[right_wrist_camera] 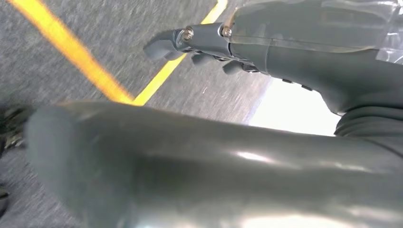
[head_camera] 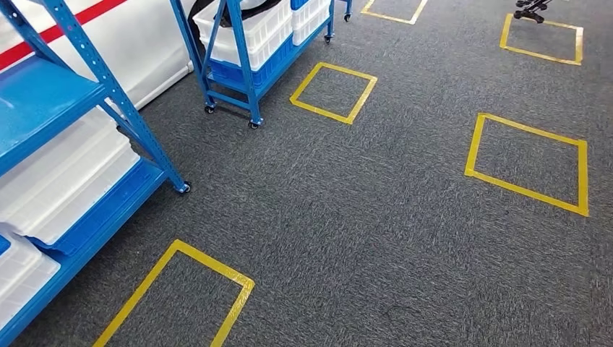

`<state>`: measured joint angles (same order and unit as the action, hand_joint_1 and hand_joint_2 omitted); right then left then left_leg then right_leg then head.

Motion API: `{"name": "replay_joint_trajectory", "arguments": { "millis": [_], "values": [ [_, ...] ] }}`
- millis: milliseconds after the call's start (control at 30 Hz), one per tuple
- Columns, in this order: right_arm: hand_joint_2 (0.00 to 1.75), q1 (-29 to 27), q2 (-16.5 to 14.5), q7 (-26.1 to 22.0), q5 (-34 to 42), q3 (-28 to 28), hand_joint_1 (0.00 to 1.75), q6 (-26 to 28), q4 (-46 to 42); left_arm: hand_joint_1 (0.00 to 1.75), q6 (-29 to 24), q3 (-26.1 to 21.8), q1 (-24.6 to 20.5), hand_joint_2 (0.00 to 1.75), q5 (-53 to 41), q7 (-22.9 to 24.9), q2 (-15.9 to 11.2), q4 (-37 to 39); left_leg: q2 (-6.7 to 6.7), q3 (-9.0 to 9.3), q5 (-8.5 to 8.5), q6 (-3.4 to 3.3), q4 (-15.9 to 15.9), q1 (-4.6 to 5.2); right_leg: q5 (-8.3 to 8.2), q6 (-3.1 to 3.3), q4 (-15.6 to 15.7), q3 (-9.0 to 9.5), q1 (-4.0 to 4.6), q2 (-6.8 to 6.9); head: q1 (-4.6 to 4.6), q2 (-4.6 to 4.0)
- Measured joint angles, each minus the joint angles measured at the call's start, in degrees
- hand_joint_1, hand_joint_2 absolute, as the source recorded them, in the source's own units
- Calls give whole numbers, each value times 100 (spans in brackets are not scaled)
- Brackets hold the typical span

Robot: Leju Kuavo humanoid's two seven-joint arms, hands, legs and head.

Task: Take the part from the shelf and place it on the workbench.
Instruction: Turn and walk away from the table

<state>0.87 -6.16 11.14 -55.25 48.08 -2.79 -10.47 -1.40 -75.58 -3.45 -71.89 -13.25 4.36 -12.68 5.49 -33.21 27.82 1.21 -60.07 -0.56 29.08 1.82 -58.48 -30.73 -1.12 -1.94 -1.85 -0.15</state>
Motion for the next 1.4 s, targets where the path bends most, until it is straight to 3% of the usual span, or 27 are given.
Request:
{"name": "replay_joint_trajectory", "arguments": {
  "millis": [67,133,167,200,233,300,367,433,467,533,600,633,667,700,733,767,833,900,967,1033,1100,1167,1200,1267,1300,1367,1400],
  "values": [
    [0,-23,35,61,-137,14,0,16,1,0,-14,0,-13,0,-3,11,-2,0,-319,-276,326,25,-596,5,-6,57,31,18,20,161,-3,0],
    [0,-45,78,151,-304,-61,0,63,4,0,-22,0,-25,0,-12,20,-4,0,-446,-594,589,48,-1261,-3,7,84,29,15,48,339,-4,0],
    [0,-46,95,144,-253,-79,0,54,5,0,-15,1,-17,0,-23,9,-3,0,-473,-639,582,53,-1368,-6,15,88,26,16,55,421,-3,0],
    [0,-45,112,106,-150,-51,0,28,7,0,-3,2,-5,0,-38,-11,-1,0,-499,-577,476,52,-1266,-7,24,87,23,20,59,496,-3,0],
    [0,-39,124,66,-84,9,0,9,7,0,9,3,7,0,-51,-36,1,0,-548,-408,301,42,-964,-5,34,80,21,32,61,562,-4,0],
    [0,-29,133,1,-89,84,0,-2,7,0,24,8,1,0,-67,-102,1,0,-796,7,14,-10,-201,31,66,46,11,66,78,688,-4,0],
    [0,-21,133,-54,-123,98,0,0,7,0,22,10,-28,0,-67,-151,4,0,-948,184,-54,-81,172,85,94,-7,7,94,97,811,-3,0],
    [0,11,133,-6,-279,55,0,26,6,0,17,11,-23,0,-74,-133,8,0,-843,182,-67,-142,216,100,107,-62,19,127,102,918,-3,0],
    [0,27,133,6,-320,10,0,21,6,0,16,11,-8,0,-77,-123,11,0,-786,201,-91,-171,249,90,132,-94,2,144,93,872,-2,0],
    [0,34,132,-110,-61,39,0,-71,6,0,18,10,0,0,-76,-134,18,0,-671,236,-145,-239,314,54,354,-143,-305,29,75,578,-1,0],
    [0,16,99,-221,222,215,0,-123,7,0,25,10,-14,0,-71,-169,21,0,-547,220,-168,-274,321,45,723,-163,-1012,-319,47,285,-1,0],
    [0,12,72,-233,232,268,0,-101,6,0,31,11,-19,0,-69,-195,21,0,-475,212,-171,-279,315,44,834,-170,-1337,-490,38,243,-1,0],
    [0,9,39,-267,224,290,0,-82,5,0,37,11,-21,0,-67,-229,21,0,-401,210,-171,-279,308,43,840,-175,-1514,-596,31,227,-1,0],
    [0,8,13,-307,223,301,0,-78,4,0,41,10,-21,0,-66,-253,21,0,-321,212,-168,-274,297,39,727,-180,-1481,-604,22,218,-1,0],
    [0,8,0,-330,229,317,0,-88,3,0,42,10,-20,0,-66,-249,22,0,-240,215,-161,-262,281,33,516,-183,-1233,-511,7,188,-1,0],
    [0,7,-8,-326,224,337,0,-98,3,0,38,10,-18,0,-69,-225,24,0,-163,212,-149,-241,257,27,289,-188,-861,-362,-16,97,-1,0],
    [0,3,-13,-255,199,365,0,-102,3,0,30,11,-20,0,-78,-154,28,0,-29,175,-115,-169,185,30,34,-188,-271,-123,-40,-129,-2,0],
    [0,2,-15,-199,141,392,0,-87,4,0,23,10,-9,0,-85,-123,29,0,78,122,-109,-87,154,26,32,-154,-149,-79,-20,-183,-2,0],
    [0,12,-14,-176,-102,333,0,-71,4,0,23,10,16,0,-86,-137,35,0,121,92,-107,-16,144,2,8,-77,-117,-66,-10,-52,-2,0],
    [0,13,27,-290,-22,325,0,-149,4,0,27,11,17,0,-78,-187,46,0,-114,-29,67,35,-119,-2,-18,4,-67,-48,-10,92,-3,0],
    [0,4,85,-315,145,474,0,-163,7,0,29,11,-9,0,-77,-216,52,0,-401,-336,429,67,-782,0,-17,54,-54,-46,13,246,-3,0],
    [0,2,111,-227,-6,491,0,-68,8,0,35,11,-20,0,-84,-240,54,0,-476,-597,632,85,-1350,-5,-4,75,-57,-46,37,408,-3,0],
    [0,5,124,-213,-50,455,0,-55,7,0,38,11,-15,0,-86,-242,54,0,-494,-596,578,83,-1367,-6,6,78,-57,-40,46,483,-3,0],
    [0,9,148,-143,-137,414,0,-70,8,0,35,11,-1,0,-97,-191,54,0,-609,-287,239,44,-800,8,27,70,-58,-9,60,622,-3,0],
    [0,10,155,-97,-210,381,0,-76,9,0,30,11,-2,0,-105,-156,52,0,-747,-80,92,2,-401,37,42,56,-60,11,73,688,-3,0],
    [0,12,156,-139,-136,365,0,-118,13,0,22,11,-15,0,-116,-131,50,0,-935,160,-52,-86,101,96,69,10,-63,42,90,813,-3,0],
    [0,20,157,-231,57,408,0,-162,14,0,22,10,-14,0,-115,-132,49,0,-941,169,-43,-115,158,119,78,-16,-60,53,93,870,-2,0]
  ]
}}
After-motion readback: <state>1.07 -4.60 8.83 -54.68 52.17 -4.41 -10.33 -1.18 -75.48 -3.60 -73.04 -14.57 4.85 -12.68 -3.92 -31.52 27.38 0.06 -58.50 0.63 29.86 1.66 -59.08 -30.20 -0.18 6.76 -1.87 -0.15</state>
